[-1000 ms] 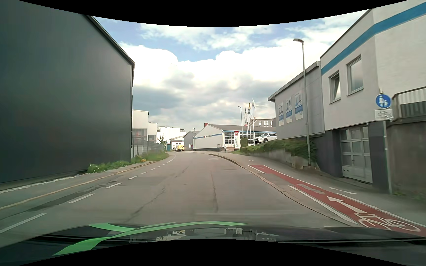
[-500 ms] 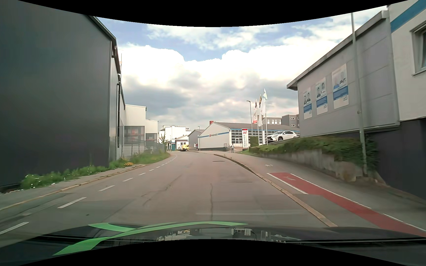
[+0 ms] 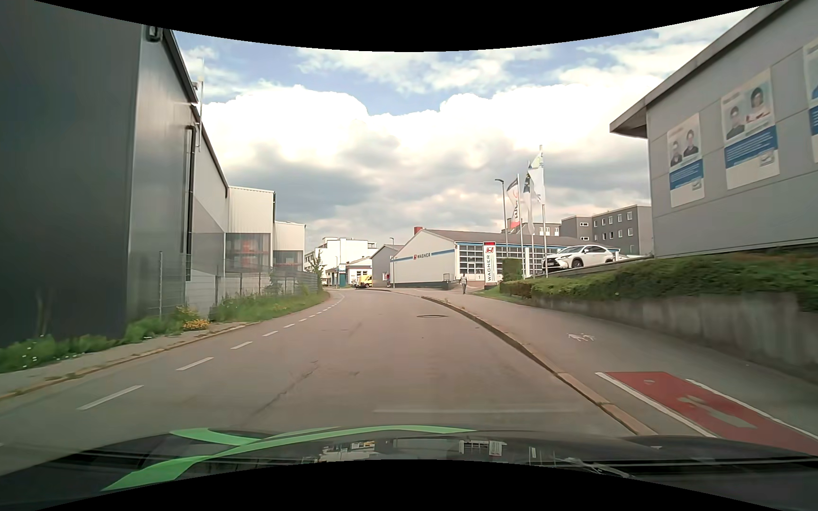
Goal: Follow the waypoints while adhering to traffic rules and regulations
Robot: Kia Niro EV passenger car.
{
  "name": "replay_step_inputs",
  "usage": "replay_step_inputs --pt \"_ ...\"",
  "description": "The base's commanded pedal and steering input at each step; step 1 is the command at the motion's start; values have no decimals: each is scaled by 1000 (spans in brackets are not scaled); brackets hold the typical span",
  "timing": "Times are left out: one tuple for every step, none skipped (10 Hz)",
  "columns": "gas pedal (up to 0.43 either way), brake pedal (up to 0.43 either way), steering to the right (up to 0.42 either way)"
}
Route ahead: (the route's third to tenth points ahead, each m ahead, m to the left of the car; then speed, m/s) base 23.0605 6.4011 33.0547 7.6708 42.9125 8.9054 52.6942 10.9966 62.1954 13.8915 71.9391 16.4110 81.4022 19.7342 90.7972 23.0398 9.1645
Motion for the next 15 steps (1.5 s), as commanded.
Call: replay_step_inputs --pt "130 0 -32" --pt "138 0 -28" --pt "138 0 -25" --pt "138 0 -23" --pt "157 0 -21" --pt "157 0 -20" --pt "157 0 -20" --pt "157 0 -20" --pt "157 0 -20" --pt "157 0 -20" --pt "157 0 -20" --pt "157 0 -20" --pt "157 0 -22" --pt "157 0 -25" --pt "157 0 -28"
